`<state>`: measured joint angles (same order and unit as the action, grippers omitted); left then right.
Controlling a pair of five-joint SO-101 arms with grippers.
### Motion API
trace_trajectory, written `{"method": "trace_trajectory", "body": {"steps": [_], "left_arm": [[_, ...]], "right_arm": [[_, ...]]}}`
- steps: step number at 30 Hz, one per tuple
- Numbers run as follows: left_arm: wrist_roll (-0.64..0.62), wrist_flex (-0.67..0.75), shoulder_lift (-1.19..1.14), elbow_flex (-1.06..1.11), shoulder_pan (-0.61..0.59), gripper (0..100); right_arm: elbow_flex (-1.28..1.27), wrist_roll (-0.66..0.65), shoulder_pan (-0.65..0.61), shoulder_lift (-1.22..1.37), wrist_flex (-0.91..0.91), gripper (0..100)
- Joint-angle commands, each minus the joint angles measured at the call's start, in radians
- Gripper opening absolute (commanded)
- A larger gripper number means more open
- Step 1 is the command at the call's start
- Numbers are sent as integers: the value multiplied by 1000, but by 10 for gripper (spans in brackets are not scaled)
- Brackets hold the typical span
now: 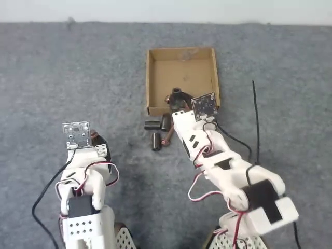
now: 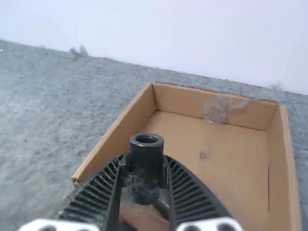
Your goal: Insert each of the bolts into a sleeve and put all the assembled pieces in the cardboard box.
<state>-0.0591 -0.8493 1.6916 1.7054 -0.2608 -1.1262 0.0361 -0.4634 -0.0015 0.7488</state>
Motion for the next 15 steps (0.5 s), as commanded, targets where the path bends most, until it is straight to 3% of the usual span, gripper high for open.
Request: {"method": "trace_trajectory", "body": {"steps": [1, 15], "left_arm": [[8, -2, 25, -13, 5, 13], [8, -5, 25, -13, 6, 13]], "right_arm": [[98, 8, -7, 53, 77, 6], [-11, -114, -4, 309, 575, 6]]}}
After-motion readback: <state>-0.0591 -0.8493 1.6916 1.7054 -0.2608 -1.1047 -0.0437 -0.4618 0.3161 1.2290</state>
